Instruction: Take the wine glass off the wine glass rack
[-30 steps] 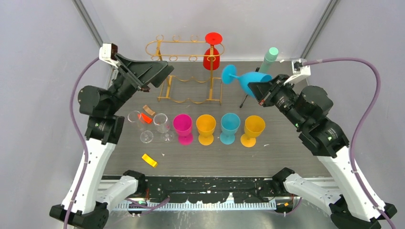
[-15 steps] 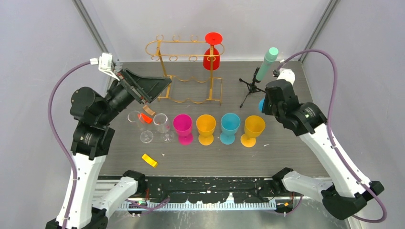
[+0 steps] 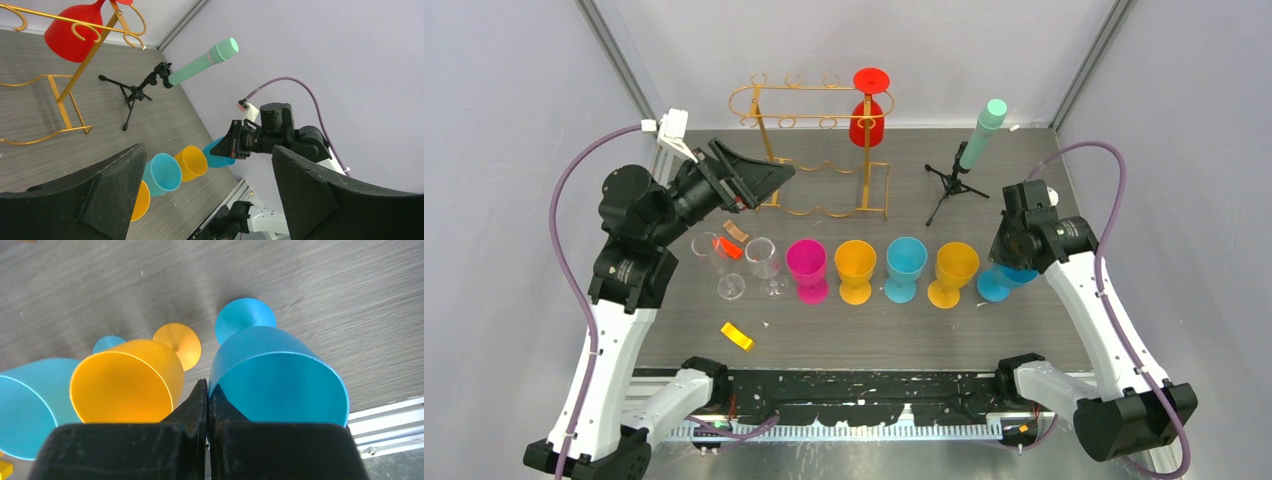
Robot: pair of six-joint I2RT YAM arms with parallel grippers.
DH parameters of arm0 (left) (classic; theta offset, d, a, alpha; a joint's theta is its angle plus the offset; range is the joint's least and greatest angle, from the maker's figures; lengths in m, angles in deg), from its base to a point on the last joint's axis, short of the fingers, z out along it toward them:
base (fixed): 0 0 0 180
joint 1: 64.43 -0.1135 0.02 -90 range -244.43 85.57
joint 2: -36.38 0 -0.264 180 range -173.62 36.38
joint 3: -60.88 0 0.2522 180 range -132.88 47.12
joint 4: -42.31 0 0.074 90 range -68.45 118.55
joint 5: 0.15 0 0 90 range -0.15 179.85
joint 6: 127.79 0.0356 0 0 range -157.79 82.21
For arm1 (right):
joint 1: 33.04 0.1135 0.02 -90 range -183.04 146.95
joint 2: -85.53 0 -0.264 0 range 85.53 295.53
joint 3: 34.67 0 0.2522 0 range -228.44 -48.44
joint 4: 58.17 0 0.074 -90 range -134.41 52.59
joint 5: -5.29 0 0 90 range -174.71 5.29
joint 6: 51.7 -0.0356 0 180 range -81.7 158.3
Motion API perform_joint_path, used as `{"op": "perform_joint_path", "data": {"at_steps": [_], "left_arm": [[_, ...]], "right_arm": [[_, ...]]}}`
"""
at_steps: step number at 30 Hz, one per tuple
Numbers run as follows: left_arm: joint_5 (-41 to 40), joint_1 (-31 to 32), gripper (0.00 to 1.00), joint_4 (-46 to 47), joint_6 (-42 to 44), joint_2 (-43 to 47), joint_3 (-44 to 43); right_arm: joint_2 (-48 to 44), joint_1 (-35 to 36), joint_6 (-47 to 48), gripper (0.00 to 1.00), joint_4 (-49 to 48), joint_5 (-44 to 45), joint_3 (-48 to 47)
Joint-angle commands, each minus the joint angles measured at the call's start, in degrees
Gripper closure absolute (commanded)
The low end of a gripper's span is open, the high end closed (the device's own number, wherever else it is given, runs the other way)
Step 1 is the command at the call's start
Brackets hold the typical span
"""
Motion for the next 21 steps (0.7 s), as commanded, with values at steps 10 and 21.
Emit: {"op": "perform_joint_path", "data": {"at_steps": [10,21], "left_arm": [[1.22,0.09,0.0,1.1,1.58,0.08,0.33],[0.71,0.07,0.0,1.2,2.3,0.56,0.39]], "right_arm": [[1.07,-0.77,-0.66,0.99,-0.15,-6.03,3.29],[3.45,-0.76,-0.05,0.88,-1.74,-6.15,3.59]]}}
